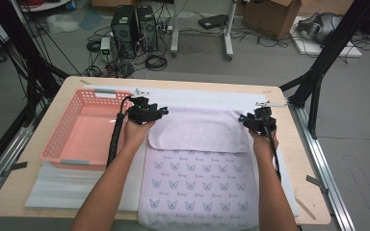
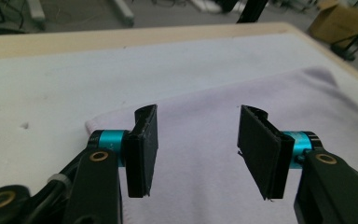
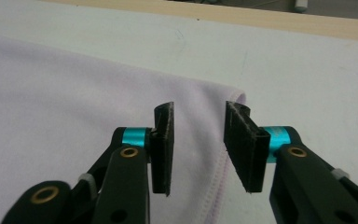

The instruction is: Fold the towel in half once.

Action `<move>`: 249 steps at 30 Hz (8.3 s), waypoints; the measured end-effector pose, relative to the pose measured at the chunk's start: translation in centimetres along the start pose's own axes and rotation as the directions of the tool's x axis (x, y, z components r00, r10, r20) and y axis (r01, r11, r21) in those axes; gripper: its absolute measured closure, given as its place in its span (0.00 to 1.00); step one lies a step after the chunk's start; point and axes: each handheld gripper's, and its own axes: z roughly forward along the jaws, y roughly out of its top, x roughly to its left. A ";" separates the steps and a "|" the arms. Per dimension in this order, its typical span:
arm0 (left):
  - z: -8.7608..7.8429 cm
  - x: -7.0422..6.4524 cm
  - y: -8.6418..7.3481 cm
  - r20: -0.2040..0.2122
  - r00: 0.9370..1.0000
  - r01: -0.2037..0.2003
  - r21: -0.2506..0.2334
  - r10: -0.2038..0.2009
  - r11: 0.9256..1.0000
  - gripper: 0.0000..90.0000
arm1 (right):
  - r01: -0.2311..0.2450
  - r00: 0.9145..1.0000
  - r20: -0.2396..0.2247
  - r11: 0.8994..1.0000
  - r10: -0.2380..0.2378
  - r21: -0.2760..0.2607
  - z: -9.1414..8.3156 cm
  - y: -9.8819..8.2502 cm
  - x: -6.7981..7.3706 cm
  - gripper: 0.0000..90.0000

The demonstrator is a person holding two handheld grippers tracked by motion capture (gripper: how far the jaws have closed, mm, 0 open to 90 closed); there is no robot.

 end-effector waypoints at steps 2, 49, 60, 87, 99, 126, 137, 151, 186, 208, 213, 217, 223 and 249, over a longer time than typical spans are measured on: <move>-0.3 -0.3 -0.2 0.017 1.000 -0.007 -0.010 0.007 1.000 0.53 | 0.002 1.000 0.007 1.000 -0.002 0.005 -0.5 -0.2 -0.1 0.68; -4.4 -2.4 -8.3 -0.101 0.992 -0.061 0.122 0.073 0.991 0.53 | 0.078 0.995 -0.076 0.989 -0.069 0.125 -4.6 -8.5 2.9 0.72; -3.9 -2.9 -8.4 -0.106 0.986 -0.111 0.172 0.130 0.979 0.99 | 0.053 0.997 -0.059 0.992 -0.047 0.111 -4.8 -8.8 2.5 0.94; -9.2 -5.0 -8.9 0.031 0.993 -0.119 0.041 0.118 0.992 1.00 | 0.044 0.995 -0.089 0.998 -0.041 0.034 -8.9 -9.1 2.5 0.96; -12.7 -6.3 -11.1 0.111 0.985 -0.132 0.026 0.129 0.991 1.00 | 0.071 0.992 -0.106 0.995 -0.064 0.067 -13.3 -12.2 3.7 0.96; -17.5 -7.3 -13.3 0.173 0.980 -0.097 0.012 0.094 0.995 1.00 | 0.112 0.986 -0.134 0.991 -0.101 0.074 -16.7 -14.7 6.0 0.95; -19.2 -7.8 -14.2 0.197 0.976 -0.099 0.015 0.094 0.995 1.00 | 0.121 0.981 -0.158 0.990 -0.109 0.072 -18.1 -15.8 6.8 0.96; -20.9 -9.1 -15.8 0.246 0.965 -0.107 0.036 0.095 0.994 1.00 | 0.133 0.979 -0.170 0.987 -0.116 0.094 -20.2 -17.7 7.4 0.96; -13.3 -5.6 -12.6 0.152 0.987 -0.063 0.021 0.059 0.998 0.57 | 0.069 0.993 -0.101 0.989 -0.056 0.128 -15.2 -13.9 5.1 0.96; -6.9 -4.2 -7.9 0.032 0.997 -0.066 0.071 0.064 0.995 0.53 | 0.021 0.997 -0.077 0.999 -0.018 0.030 -10.4 -9.4 2.2 0.66; -4.6 -3.2 -7.7 -0.069 0.996 -0.048 0.137 0.058 0.989 0.52 | 0.035 0.999 -0.041 0.996 -0.032 0.081 -6.6 -7.5 1.4 0.61; -3.6 -2.9 -8.2 -0.098 0.993 -0.047 0.168 0.064 0.985 0.60 | 0.031 0.999 -0.027 0.993 -0.028 0.116 -4.6 -6.8 1.0 0.69; -4.0 -3.6 -8.3 -0.108 0.974 -0.175 0.212 0.201 0.962 0.96 | 0.033 0.999 -0.012 0.989 -0.032 0.147 -3.3 -6.9 0.6 0.76; -3.6 -2.8 -7.0 -0.146 0.984 -0.075 0.166 0.100 0.983 0.46 | 0.010 0.998 -0.057 0.989 -0.001 0.150 -4.4 -6.8 0.1 0.58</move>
